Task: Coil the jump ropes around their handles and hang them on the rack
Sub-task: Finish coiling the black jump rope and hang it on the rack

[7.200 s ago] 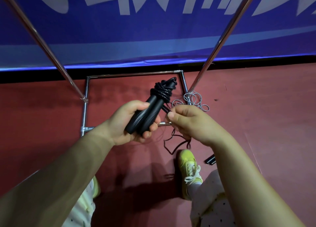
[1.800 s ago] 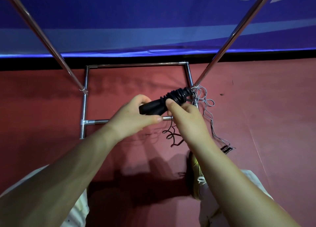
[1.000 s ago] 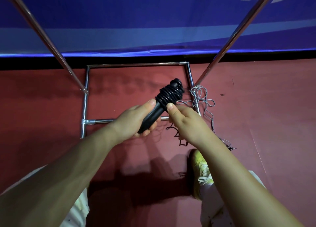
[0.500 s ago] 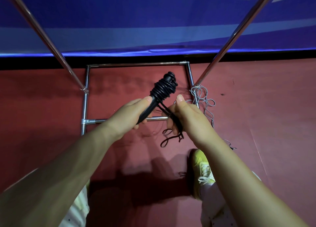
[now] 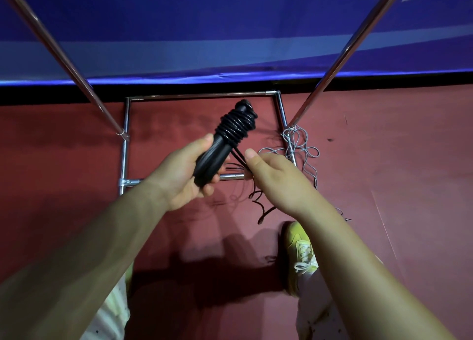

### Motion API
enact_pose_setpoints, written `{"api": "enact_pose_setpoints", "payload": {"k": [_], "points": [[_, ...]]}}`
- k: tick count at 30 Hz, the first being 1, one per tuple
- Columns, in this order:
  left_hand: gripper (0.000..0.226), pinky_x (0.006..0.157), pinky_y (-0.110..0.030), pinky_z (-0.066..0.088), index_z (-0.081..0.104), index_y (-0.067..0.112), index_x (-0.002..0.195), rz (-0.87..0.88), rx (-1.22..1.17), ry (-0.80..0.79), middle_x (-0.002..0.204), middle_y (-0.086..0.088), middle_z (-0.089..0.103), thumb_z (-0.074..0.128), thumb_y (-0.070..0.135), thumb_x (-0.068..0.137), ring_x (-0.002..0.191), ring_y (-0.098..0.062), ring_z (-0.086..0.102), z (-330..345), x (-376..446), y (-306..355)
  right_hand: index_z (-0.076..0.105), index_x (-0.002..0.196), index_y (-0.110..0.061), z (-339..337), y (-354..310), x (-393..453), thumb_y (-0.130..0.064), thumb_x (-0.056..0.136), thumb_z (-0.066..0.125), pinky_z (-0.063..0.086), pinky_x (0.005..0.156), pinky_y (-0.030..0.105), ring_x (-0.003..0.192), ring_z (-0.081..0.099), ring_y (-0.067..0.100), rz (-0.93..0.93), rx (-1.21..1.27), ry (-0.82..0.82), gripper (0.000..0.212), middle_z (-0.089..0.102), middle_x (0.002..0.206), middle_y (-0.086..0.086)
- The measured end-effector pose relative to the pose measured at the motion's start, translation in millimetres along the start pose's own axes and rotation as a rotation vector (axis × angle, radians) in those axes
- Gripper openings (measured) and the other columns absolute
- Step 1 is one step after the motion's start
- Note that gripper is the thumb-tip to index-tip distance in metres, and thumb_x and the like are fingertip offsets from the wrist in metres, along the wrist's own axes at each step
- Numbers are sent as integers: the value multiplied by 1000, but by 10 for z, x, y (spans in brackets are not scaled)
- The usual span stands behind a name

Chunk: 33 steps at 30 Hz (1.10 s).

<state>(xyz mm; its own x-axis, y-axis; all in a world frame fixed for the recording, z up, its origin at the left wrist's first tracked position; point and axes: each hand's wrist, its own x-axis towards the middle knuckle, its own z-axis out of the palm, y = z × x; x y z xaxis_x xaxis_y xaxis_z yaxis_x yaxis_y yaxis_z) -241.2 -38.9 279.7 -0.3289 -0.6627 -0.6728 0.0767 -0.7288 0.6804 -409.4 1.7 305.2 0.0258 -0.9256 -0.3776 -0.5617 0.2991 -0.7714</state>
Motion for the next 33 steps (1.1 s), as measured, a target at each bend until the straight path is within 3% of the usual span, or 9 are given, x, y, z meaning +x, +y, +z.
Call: {"api": "enact_pose_setpoints", "payload": {"k": [4,9,14,18,20,24,28,30,33], "points": [[28,58,-28,36,60,18,87,146,363,132,81,-4,53,45,40,97,64,-12,48,15,18,-58,55,58,-12,-31,-1,-12,-45,99,40,32,50,20,43,41,4,-27,9,58,55,47,46,-7],[11,67,-28,40,57,26,88,294,521,94,79,6,57,65,33,87,71,-10,51,59,38,-73,62,59,-9,16,68,36,-62,85,42,27,52,28,43,35,12,40,220,64,62,45,47,-1],[35,68,-27,44,56,29,89,328,600,80,80,12,63,71,39,58,69,-6,56,27,70,-110,56,51,-11,73,83,34,-47,92,56,29,46,21,38,34,8,44,213,58,54,42,40,-4],[48,64,-36,48,52,32,88,428,751,78,72,16,60,73,51,49,64,-8,54,-53,62,-137,51,53,-10,118,60,33,-38,89,63,27,42,17,37,31,5,8,205,112,47,39,38,-8],[49,62,-31,48,52,31,89,449,760,44,71,18,59,72,52,50,63,-5,54,-67,52,-140,50,53,-13,140,68,45,-35,91,62,27,43,17,38,31,4,-29,213,133,46,39,37,-11],[38,58,-23,45,60,17,91,198,320,-156,69,12,61,62,50,71,63,-6,55,-15,-40,-74,47,53,-16,130,77,74,-35,89,60,27,48,22,44,31,5,-121,360,134,42,39,47,-7],[69,58,-35,54,71,10,98,-102,11,-440,95,-16,70,31,62,79,79,-29,67,-83,-117,27,53,66,-13,38,69,29,-9,95,56,34,51,8,46,44,-1,-218,511,-44,29,51,48,-12],[72,54,-32,52,75,9,93,-152,-17,-517,89,-20,70,27,61,80,72,-32,68,-122,-118,18,54,72,-10,24,100,20,-22,92,55,37,55,13,53,49,4,-262,460,-132,24,56,56,-7],[67,50,-28,51,75,11,86,-182,43,-593,75,-14,67,30,60,81,61,-27,65,-116,-131,-1,57,69,-15,32,156,46,-54,83,50,38,61,30,60,49,12,-228,259,-81,42,59,65,3]]}}
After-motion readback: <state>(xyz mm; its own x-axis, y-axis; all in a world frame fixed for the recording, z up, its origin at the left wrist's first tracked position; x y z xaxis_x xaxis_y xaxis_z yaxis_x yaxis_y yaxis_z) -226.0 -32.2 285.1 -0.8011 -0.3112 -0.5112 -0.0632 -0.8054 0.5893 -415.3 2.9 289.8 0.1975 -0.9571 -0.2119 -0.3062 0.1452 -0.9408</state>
